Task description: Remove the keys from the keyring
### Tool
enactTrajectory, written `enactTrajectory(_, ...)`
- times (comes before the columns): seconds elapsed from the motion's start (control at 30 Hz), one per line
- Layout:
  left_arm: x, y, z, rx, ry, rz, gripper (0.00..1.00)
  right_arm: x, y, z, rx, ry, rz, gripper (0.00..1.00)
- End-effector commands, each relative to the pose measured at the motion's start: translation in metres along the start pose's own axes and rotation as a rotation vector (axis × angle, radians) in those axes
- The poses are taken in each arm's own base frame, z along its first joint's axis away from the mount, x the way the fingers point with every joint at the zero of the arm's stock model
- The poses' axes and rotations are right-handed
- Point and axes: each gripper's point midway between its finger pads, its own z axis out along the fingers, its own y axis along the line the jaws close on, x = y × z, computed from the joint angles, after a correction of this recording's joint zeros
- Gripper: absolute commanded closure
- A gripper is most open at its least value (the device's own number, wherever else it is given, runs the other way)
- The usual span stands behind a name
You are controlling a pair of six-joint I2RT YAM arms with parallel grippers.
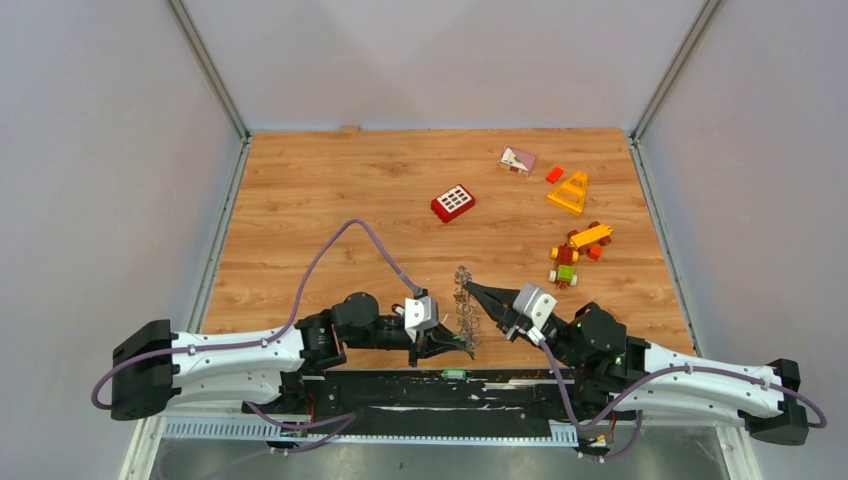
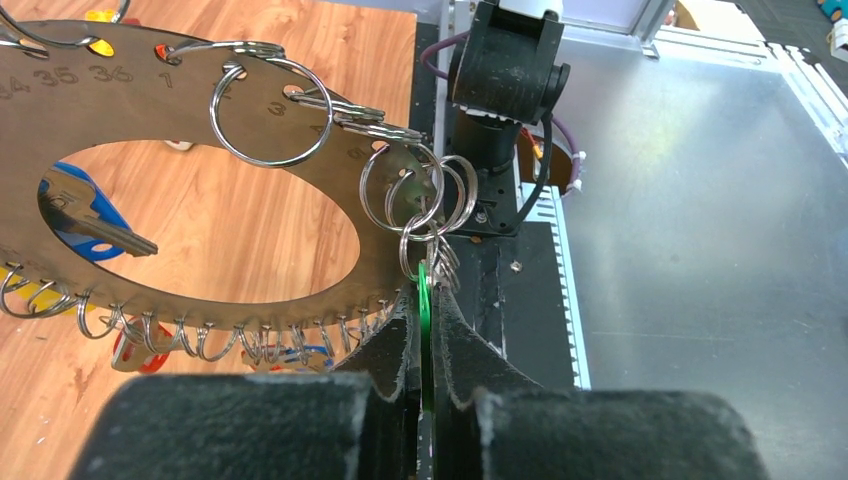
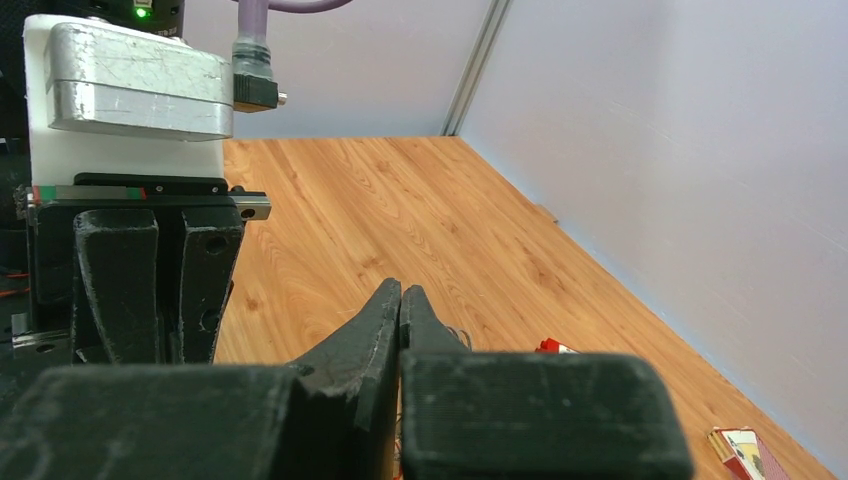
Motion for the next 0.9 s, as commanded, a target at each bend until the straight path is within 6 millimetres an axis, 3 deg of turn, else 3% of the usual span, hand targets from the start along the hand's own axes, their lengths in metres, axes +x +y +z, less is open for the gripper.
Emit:
enactTrajectory(0.0,-0.023,-0.005,0.005,0.023,-0.045,0.025,0.99,-0.033,-0.014,0.000,0.047,-0.110,0.043,1.00)
enactTrajectory(0.27,-0.016,0.003,-0.003,-0.017,0.069,0.076,1.00,-0.032,-0.017,-0.003,0.057,-0.101,0.031,1.00)
enactTrajectory(0.53,-0.005,0.024,-0.030,-0.143,0.292,0.139,1.00,-0.023,-0.020,-0.008,0.078,-0.082,0.025,1.00)
enactTrajectory(0.87,-0.015,0.051,-0.063,-0.254,0.569,0.287,1.00,0.006,-0.018,-0.007,0.116,0.002,0.047,1.00)
